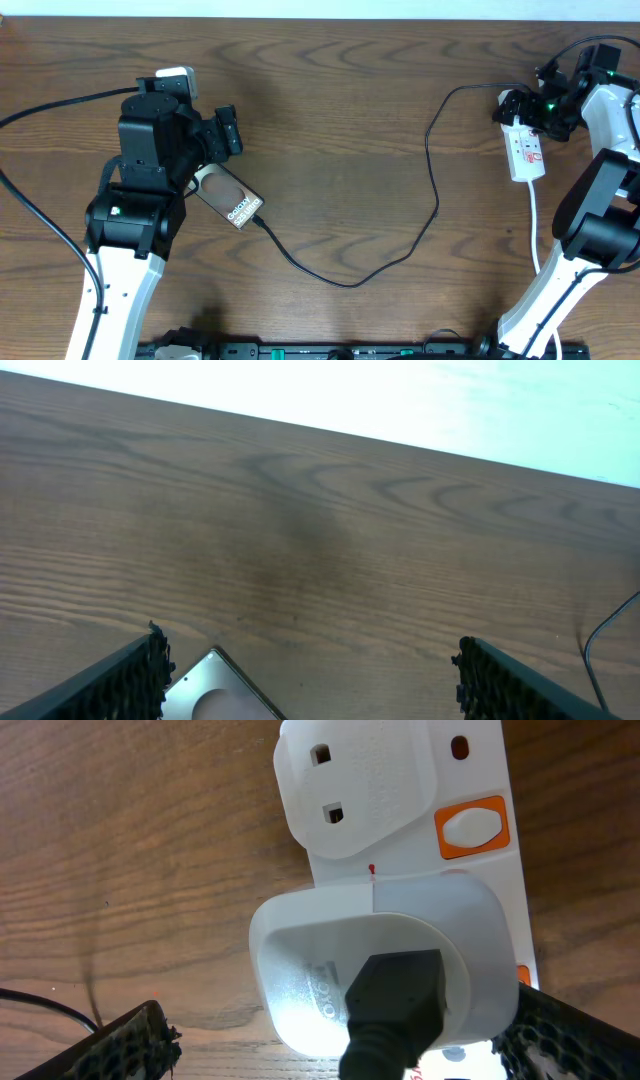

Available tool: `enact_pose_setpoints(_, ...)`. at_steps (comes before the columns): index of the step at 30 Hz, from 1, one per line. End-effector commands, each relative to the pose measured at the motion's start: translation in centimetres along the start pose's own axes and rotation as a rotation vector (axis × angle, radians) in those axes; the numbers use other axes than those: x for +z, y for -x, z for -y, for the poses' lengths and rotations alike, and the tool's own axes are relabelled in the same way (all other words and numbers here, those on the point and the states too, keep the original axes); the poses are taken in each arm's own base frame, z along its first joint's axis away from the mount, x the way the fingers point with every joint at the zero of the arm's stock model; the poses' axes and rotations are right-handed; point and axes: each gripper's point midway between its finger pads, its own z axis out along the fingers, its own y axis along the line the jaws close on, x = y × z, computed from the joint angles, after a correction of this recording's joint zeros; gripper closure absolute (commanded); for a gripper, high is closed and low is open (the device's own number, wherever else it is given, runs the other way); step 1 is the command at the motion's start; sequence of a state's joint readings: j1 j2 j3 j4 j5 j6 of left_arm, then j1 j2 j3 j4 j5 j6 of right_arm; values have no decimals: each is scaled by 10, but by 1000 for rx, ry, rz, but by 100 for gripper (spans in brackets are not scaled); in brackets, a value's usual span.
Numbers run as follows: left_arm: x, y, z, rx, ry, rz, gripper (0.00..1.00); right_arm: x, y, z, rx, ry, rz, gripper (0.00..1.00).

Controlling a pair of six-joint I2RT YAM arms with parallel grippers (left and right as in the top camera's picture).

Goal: Plug charger to phone and switch on socket
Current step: 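Press the orange switch beside the plugged charger with the right gripper, then lift the right gripper away from the power strip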

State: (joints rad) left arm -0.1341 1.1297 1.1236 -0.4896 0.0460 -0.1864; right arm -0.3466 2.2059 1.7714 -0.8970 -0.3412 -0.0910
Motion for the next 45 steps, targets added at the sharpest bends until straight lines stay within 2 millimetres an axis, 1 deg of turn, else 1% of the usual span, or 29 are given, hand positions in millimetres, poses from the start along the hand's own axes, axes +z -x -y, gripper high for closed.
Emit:
enact_pose_setpoints(1, -1, 8, 1, -9, 7, 17, 12, 8, -4, -18, -7, 41, -20, 1)
enact_pose_setpoints(9, -1, 7, 0, -9, 7, 16, 12, 9, -7, -19, 15, 46, -29, 1)
enact_pose_setpoints(16, -1, 7, 0, -9, 8, 15, 12, 18, -17, -29, 24, 120, -45, 1)
enact_pose_setpoints(20, -1, 7, 0, -9, 8, 15, 12, 23, -24, -31, 31, 138, -61, 1)
enact_pose_setpoints(27, -1, 8, 0, -9, 8, 16, 12, 24, -26, -35, 41, 160, -68, 2)
enact_pose_setpoints(31, -1, 7, 0, -9, 8, 15, 12, 25, -25, -26, 54, 103, -62, 1)
enact_pose_setpoints(34, -1, 7, 0, -9, 8, 15, 12, 24, -22, -8, 93, 8, -52, 1)
enact_pose_setpoints(37, -1, 7, 0, -8, 8, 15, 12, 16, -16, 3, 106, -40, -36, 1)
enact_pose_setpoints(40, -1, 7, 0, -8, 8, 15, 12, 1, -7, 11, 106, -83, 1, 1)
enact_pose_setpoints(42, -1, 7, 0, -8, 8, 15, 12, -13, 2, 15, 101, -112, 39, 1)
enact_pose_setpoints(45, -1, 7, 0, -8, 8, 15, 12, -41, 13, 19, 111, -172, 103, 1)
